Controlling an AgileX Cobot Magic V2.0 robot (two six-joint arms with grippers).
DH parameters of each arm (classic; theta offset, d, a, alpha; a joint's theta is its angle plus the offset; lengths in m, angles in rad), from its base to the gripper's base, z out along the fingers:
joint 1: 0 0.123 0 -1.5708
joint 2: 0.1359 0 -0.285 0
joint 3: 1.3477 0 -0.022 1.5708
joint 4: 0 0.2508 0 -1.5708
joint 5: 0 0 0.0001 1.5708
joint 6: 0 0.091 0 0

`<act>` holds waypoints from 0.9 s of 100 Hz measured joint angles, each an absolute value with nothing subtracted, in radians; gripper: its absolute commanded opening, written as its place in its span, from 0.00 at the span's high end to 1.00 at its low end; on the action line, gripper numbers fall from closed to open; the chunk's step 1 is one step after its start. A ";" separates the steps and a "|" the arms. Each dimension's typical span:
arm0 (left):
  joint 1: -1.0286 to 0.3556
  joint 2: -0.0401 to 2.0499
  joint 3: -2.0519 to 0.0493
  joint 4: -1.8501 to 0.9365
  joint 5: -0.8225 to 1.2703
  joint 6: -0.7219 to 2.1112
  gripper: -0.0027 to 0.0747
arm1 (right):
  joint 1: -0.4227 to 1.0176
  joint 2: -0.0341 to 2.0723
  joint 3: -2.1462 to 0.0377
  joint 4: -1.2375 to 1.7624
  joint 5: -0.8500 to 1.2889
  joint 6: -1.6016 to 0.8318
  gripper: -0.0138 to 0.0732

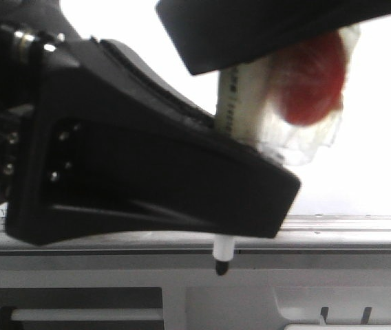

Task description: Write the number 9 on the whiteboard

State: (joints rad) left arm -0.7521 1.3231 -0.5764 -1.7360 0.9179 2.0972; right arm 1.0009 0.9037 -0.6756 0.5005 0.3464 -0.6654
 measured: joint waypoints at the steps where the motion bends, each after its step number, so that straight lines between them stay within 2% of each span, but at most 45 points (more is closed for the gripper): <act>1: -0.752 1.323 -0.576 -1.736 0.918 2.094 0.99 | 1.001 0.904 -0.676 0.503 0.346 -0.665 0.46; 5: -0.752 1.323 -0.578 -1.743 0.912 2.093 0.99 | 0.999 0.904 -0.676 0.505 0.346 -0.665 0.36; 12: -0.752 1.323 -0.579 -1.758 0.898 2.089 0.99 | 0.991 0.904 -0.676 0.509 0.346 -0.665 0.25; 17: -0.752 1.323 -0.579 -1.767 0.894 2.081 0.99 | 0.976 0.899 -0.674 0.509 0.343 -0.665 0.23; 28: -0.746 1.323 -0.570 -1.772 0.892 2.053 0.99 | 0.920 0.861 -0.674 0.509 0.308 -0.665 0.25; 35: -0.731 1.323 -0.556 -1.772 0.892 2.032 0.99 | 0.876 0.816 -0.674 0.509 0.284 -0.665 0.31; 42: -0.709 1.323 -0.544 -1.772 0.891 2.005 0.99 | 0.828 0.764 -0.674 0.509 0.273 -0.665 0.43; 59: -0.677 1.298 -0.538 -1.772 0.816 1.895 0.99 | 0.717 0.649 -0.674 0.510 0.283 -0.665 0.92; 71: -0.695 1.260 -0.538 -1.779 0.622 1.762 0.99 | 0.655 0.621 -0.674 0.510 0.331 -0.665 0.92; 90: -0.798 1.232 -0.550 -1.800 0.232 1.495 0.99 | 0.614 0.620 -0.674 0.510 0.421 -0.665 0.92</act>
